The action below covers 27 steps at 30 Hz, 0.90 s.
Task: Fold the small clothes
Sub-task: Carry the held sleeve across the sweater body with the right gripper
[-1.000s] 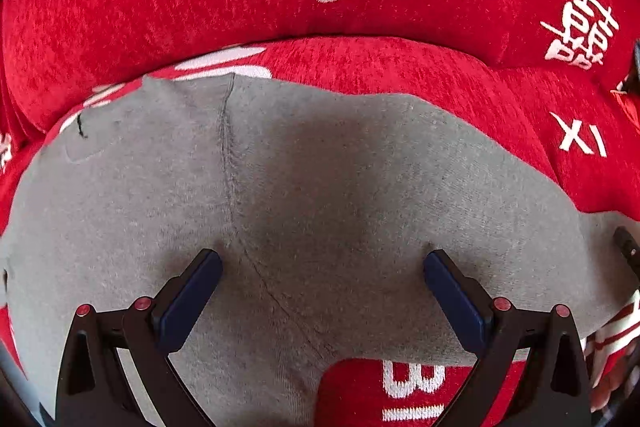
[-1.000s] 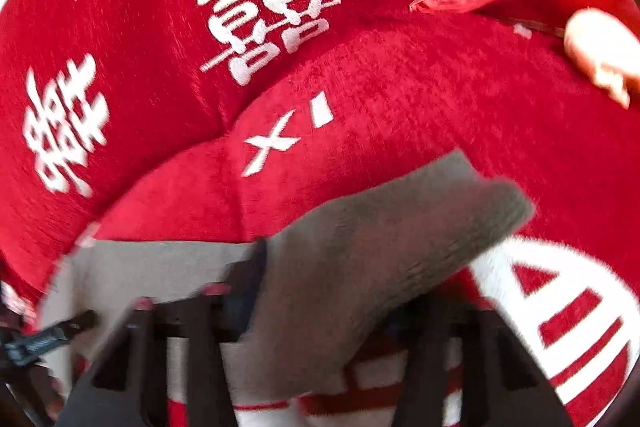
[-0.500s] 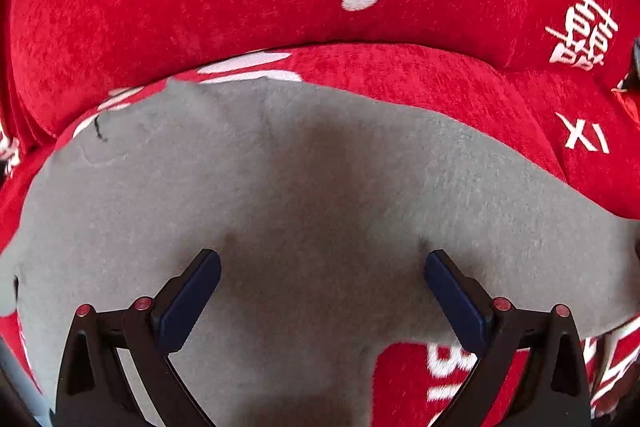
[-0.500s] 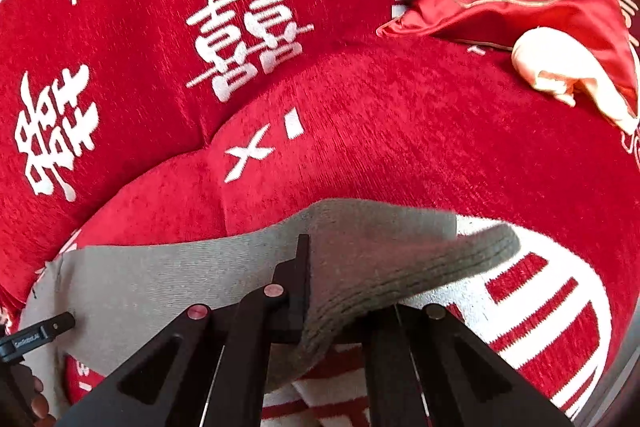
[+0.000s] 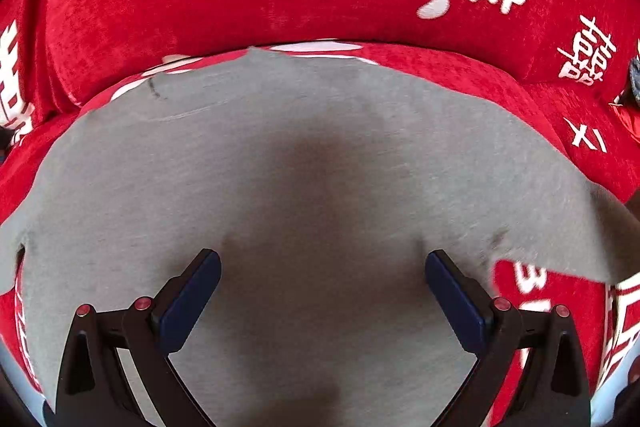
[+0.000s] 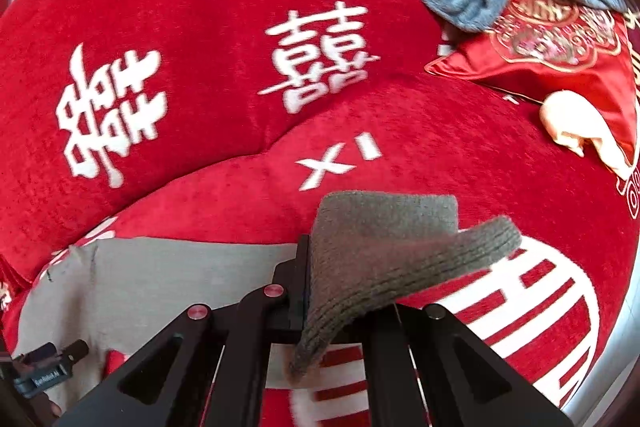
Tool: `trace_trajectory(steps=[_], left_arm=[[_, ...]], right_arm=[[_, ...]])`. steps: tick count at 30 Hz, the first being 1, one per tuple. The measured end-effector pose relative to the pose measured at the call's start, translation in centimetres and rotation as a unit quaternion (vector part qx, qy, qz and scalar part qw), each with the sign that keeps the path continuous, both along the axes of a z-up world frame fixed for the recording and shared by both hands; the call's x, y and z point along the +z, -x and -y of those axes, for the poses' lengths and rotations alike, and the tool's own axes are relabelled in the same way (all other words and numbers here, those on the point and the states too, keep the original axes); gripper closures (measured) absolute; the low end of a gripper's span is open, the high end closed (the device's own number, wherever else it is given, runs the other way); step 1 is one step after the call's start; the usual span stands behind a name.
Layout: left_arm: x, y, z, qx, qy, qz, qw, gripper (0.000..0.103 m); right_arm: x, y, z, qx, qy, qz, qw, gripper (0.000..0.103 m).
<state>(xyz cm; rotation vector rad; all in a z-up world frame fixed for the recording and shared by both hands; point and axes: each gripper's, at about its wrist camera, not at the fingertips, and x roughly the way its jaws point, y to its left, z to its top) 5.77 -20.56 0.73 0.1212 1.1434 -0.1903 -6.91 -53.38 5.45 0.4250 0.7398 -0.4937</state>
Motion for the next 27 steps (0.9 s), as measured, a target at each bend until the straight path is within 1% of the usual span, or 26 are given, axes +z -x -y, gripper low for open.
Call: trace_trajectory(steps=[12,19,24,27], left_arm=[[-0.2,0.6,-8.3,0.024,0.018,0.006,0.9995,0.001],[-0.6,0.6,-13.1,0.047,0.023,0.007,0.9986,0.001],[-0.8,0.7,-15.7,0.06,0.022,0.013,0.9979,0.001],[-0.8,0.9,-17.3,0.068,0.027,0.016,0.9972,0.001]], right_arm=[[2.6,-4.8,-9.6,0.051,0.03,0.0,0.998,0.099],[2.3,-7.5,-15.6,0.084,0.036,-0.007,0.996,0.099],[2.0,-9.2,-19.6,0.107,0.042,-0.014,0.993,0.099],[1.9,-10.0,-21.7,0.119,0.048,-0.019,0.992,0.099]])
